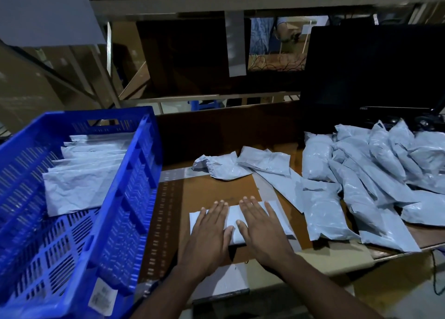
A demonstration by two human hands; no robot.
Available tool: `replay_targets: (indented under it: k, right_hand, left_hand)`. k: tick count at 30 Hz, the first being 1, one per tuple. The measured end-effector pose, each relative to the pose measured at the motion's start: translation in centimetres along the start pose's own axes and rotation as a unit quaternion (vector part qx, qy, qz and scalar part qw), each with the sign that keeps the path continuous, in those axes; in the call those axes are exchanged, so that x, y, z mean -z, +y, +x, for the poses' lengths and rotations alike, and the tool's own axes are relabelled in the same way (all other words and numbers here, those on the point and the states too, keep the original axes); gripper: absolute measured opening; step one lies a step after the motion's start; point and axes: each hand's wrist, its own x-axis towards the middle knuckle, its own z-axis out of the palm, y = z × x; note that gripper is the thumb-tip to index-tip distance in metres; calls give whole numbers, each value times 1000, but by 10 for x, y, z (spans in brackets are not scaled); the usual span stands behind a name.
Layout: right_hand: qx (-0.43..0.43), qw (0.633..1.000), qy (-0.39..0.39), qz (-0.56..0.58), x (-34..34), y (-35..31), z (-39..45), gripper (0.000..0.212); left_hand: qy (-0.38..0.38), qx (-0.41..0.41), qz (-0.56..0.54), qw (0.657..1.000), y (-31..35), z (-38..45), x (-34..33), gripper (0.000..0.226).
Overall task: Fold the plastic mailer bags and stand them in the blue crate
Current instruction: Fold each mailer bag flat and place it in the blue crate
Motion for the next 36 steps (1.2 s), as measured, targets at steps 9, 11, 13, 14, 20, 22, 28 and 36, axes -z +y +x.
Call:
replay_targets:
  k: [9, 11, 13, 14, 20, 22, 28, 36]
  right_hand:
    - [-55, 998, 4, 30, 1, 13, -15, 86]
    - [-68, 997, 9, 18, -1, 19, -19, 89]
    - [-78, 996, 8, 49, -2, 29, -24, 89]
    - [-78, 995, 6, 66, -2, 33, -25, 90]
    - [-82, 991, 12, 101, -2, 35, -23, 89]
    - [-81, 991, 11, 105, -3, 37, -27, 90]
    - [-65, 992, 22, 103, -2, 38, -29, 89]
    - [-127, 979, 8, 157, 5, 32, -35, 92]
  left_hand:
    - [16, 48, -34, 998, 0, -8, -3, 90]
    - [15, 55, -18, 998, 5, -11, 1, 90]
    - [12, 70, -19, 997, 5, -11, 0, 89]
    - [10, 84, -30, 996, 4, -10, -2, 90]
    - [0, 128, -43, 991, -6, -7, -12, 98]
    - [5, 123, -41, 992, -6, -8, -15, 94]
    - [9, 101, 4, 995, 0, -10, -6, 88]
    - [-29, 138, -20, 990, 1, -10, 10, 94]
